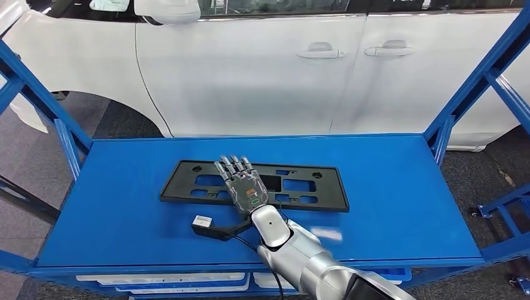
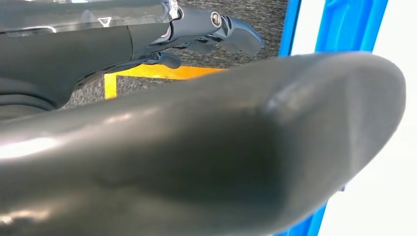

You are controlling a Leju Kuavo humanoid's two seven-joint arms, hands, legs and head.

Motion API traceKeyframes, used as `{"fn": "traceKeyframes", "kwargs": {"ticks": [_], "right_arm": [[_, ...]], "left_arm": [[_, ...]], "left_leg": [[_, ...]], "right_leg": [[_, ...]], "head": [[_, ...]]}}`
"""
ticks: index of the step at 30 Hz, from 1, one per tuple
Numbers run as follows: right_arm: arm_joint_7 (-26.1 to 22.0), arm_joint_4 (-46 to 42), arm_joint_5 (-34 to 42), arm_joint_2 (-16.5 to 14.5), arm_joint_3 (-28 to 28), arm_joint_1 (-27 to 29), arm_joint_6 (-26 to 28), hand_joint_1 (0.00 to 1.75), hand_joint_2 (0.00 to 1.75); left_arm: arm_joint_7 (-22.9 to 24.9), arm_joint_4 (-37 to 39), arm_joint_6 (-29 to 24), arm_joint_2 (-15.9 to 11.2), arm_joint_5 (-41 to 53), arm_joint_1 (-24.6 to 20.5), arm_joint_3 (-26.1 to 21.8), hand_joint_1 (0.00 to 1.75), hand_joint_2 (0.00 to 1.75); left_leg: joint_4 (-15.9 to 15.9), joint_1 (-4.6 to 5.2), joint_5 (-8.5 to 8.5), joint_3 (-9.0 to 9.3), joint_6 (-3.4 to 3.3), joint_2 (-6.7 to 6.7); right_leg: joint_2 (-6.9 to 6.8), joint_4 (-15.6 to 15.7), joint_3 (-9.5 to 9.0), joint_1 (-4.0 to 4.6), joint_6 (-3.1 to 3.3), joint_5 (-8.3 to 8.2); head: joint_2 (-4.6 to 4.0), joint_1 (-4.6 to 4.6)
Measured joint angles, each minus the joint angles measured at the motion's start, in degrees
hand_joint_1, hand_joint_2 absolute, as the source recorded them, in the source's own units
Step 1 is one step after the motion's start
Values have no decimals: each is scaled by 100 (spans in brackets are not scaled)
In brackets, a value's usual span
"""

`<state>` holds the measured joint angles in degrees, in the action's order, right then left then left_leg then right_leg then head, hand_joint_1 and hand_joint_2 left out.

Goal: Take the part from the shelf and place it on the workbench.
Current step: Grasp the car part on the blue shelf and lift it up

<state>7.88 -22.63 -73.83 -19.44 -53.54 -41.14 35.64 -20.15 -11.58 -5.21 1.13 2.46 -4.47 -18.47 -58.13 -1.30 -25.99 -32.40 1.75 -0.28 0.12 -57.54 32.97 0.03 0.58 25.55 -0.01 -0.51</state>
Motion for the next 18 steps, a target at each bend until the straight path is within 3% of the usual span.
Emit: {"fn": "traceKeyframes", "kwargs": {"ticks": [3, 4, 6, 8, 9, 10, 11, 14, 16, 18], "right_arm": [[33, 44, -52, 34, 82, -24, -6, 159, 175], [46, 57, -78, 44, 108, -24, -9, 174, 175], [66, 84, -122, 68, 156, -18, -7, 175, 175], [76, 112, -159, 91, 194, 8, 3, 175, 175], [82, 125, -180, 101, 208, 24, 9, 175, 175], [88, 135, -198, 106, 216, 36, 14, 175, 175], [96, 142, -215, 109, 220, 38, 17, 175, 175], [102, 147, -268, 108, 224, 2, -2, 175, 175], [102, 148, -294, 105, 226, -13, -25, 175, 175], [102, 147, -300, 101, 237, -21, -35, 175, 175]], "left_arm": [[-2, 0, 3, -1, 7, 5, -2, 0, 0], [-2, 0, 4, 0, 11, 4, -3, 0, 0], [-3, 0, 5, -1, 17, -1, -6, 0, 0], [-6, 0, 6, -4, 19, 1, -9, 0, 0], [-8, 0, 9, -5, 19, 5, -10, 0, 0], [-14, 0, 14, -5, 19, 9, -11, 0, 0], [-23, 0, 22, -4, 19, 11, -11, 0, 0], [-60, 0, 39, -1, 20, 0, -11, 0, 0], [-82, 0, 40, 2, 25, -6, -12, 0, 0], [-95, 0, 41, 1, 33, -6, -13, 0, 0]], "left_leg": [[58, 10, 18, 8, -124, -4], [73, 2, 38, 7, -162, 1], [98, -13, 73, -10, -222, 12], [97, -7, 85, -45, -243, 15], [96, -4, 88, -57, -245, 15], [94, -2, 90, -61, -244, 13], [94, 0, 92, -57, -241, 9], [91, 21, 91, -30, -208, -3], [91, 31, 92, -30, -152, -9], [105, 26, 95, -27, -85, -10]], "right_leg": [[8, 5, 3, 0, -89, -11], [7, -61, 30, -7, -119, 43], [4, -535, 245, -28, -174, 342], [2, -1346, 629, -40, -214, 728], [2, -1634, 765, -44, -223, 817], [2, -1706, 795, -43, -221, 790], [2, -1523, 698, -42, -205, 651], [-1, -308, 86, -8, -96, 123], [-9, 28, -66, 26, -45, 49], [-16, 70, -78, 22, -4, 26]], "head": [[0, 2], [1, 7], [1, 21], [1, 31], [1, 31], [1, 32], [1, 32], [1, 29], [1, 25], [1, 26]]}}
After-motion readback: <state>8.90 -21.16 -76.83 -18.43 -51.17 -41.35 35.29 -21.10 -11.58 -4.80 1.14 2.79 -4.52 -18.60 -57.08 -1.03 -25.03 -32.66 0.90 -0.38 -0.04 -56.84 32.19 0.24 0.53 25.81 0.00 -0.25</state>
